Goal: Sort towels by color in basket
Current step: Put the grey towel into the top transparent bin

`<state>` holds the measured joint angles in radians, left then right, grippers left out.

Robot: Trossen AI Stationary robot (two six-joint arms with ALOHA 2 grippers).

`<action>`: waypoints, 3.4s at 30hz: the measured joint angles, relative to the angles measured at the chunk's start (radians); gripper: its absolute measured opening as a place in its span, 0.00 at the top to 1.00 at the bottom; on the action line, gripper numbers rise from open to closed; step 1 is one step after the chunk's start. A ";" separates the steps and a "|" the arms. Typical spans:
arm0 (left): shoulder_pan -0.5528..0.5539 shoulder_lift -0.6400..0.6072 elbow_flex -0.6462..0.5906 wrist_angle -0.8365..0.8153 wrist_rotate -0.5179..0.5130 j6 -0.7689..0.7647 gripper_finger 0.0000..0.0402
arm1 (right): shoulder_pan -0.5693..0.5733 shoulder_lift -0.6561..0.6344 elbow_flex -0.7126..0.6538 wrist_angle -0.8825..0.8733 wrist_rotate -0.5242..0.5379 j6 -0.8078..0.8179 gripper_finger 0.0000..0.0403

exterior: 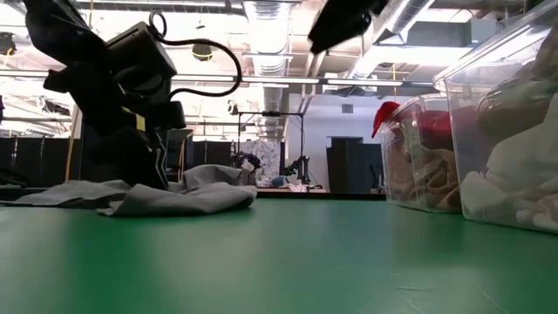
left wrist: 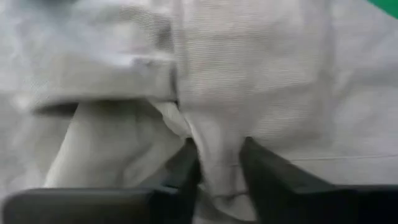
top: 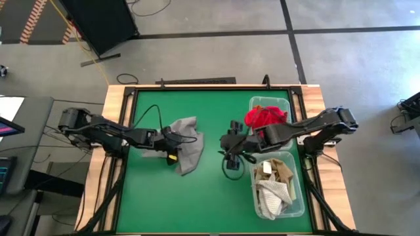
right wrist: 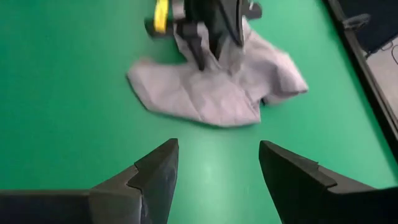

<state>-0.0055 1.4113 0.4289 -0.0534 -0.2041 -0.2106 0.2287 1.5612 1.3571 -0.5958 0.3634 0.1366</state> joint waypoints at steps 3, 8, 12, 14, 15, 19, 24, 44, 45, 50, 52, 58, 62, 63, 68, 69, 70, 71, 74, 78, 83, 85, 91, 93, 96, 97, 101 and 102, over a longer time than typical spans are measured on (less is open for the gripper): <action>-0.001 -0.004 -0.003 0.022 0.028 0.038 0.90 | 0.004 0.043 0.000 -0.012 -0.002 -0.017 0.37; 0.000 -0.005 -0.004 0.106 0.084 0.082 0.97 | 0.008 0.113 0.000 -0.002 -0.009 -0.037 0.37; 0.000 -0.002 -0.004 0.219 0.179 0.104 0.99 | 0.006 0.164 0.000 0.028 -0.051 -0.048 0.37; -0.001 0.000 0.007 0.257 0.231 0.119 0.99 | 0.010 0.183 0.000 0.048 -0.056 -0.056 0.37; -0.001 0.001 0.020 0.288 0.252 0.128 0.99 | 0.012 0.190 0.000 0.057 -0.058 -0.059 0.37; -0.008 -0.003 0.074 0.401 0.337 0.167 0.99 | 0.019 0.196 0.000 0.091 -0.059 -0.071 0.37; -0.027 -0.003 0.155 0.492 0.463 0.220 1.00 | 0.027 0.195 0.000 0.137 -0.059 -0.118 0.37; -0.119 -0.005 0.248 0.818 0.589 0.338 1.00 | 0.104 0.154 0.001 0.130 -0.049 -0.139 0.37; -0.119 -0.005 0.248 0.816 0.571 0.340 1.00 | 0.105 0.145 0.001 0.119 -0.048 -0.136 0.37; -0.118 -0.005 0.207 0.865 0.494 0.341 1.00 | 0.110 0.120 0.001 0.055 -0.047 -0.071 0.37; -0.112 -0.006 0.178 0.890 0.443 0.341 1.00 | 0.111 0.118 0.001 0.046 -0.047 -0.055 0.37; -0.078 -0.005 0.094 0.910 0.258 0.280 1.00 | 0.112 0.118 0.001 0.031 -0.047 -0.034 0.37; -0.062 -0.005 0.040 0.925 0.135 0.216 1.00 | 0.102 0.119 0.001 0.037 -0.047 -0.032 0.37; -0.059 -0.005 0.027 0.926 0.113 0.205 1.00 | 0.101 0.119 0.001 0.042 -0.047 -0.032 0.37; -0.048 -0.003 -0.010 0.887 0.079 0.141 0.99 | 0.093 0.129 0.001 0.079 -0.048 -0.040 0.37; -0.045 -0.003 -0.010 0.861 0.073 0.127 0.99 | 0.090 0.130 0.001 0.077 -0.048 -0.044 0.37; -0.044 -0.003 -0.010 0.835 0.065 0.115 0.99 | 0.084 0.135 0.001 0.084 -0.048 -0.047 0.37; -0.044 -0.003 -0.010 0.807 0.052 0.107 0.98 | 0.076 0.142 0.002 0.094 -0.047 -0.053 0.37; -0.044 -0.002 -0.011 0.748 0.037 0.094 0.98 | 0.055 0.153 0.000 0.084 -0.047 -0.056 0.37; -0.044 -0.002 -0.011 0.698 0.035 0.090 0.98 | 0.021 0.175 0.001 0.106 -0.047 -0.056 0.37; -0.044 -0.002 -0.010 0.654 0.034 0.086 0.98 | -0.017 0.210 -0.001 0.132 -0.069 -0.039 0.36; -0.044 -0.002 -0.010 0.627 0.034 0.083 0.98 | -0.028 0.222 0.002 0.170 -0.088 -0.038 0.36; -0.044 -0.002 -0.010 0.580 0.044 0.082 0.97 | -0.049 0.272 0.001 0.214 -0.149 -0.040 0.36; -0.044 -0.002 -0.010 0.575 0.046 0.082 0.97 | -0.054 0.289 0.001 0.226 -0.161 -0.050 0.35; -0.044 -0.002 -0.010 0.554 0.056 0.082 0.97 | -0.049 0.326 0.002 0.261 -0.166 -0.063 0.31; -0.044 -0.001 -0.011 0.550 0.066 0.082 0.97 | -0.048 0.338 0.002 0.257 -0.166 -0.067 0.28; -0.044 0.033 -0.011 0.546 0.091 0.084 0.97 | -0.046 0.395 0.001 0.264 -0.168 -0.075 0.16; -0.042 0.051 -0.010 0.564 0.103 0.083 0.97 | -0.048 0.411 0.001 0.266 -0.168 -0.077 0.12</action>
<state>-0.0477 1.4620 0.4190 0.5105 -0.1009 -0.1277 0.1804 1.9718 1.3579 -0.3299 0.1955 0.0593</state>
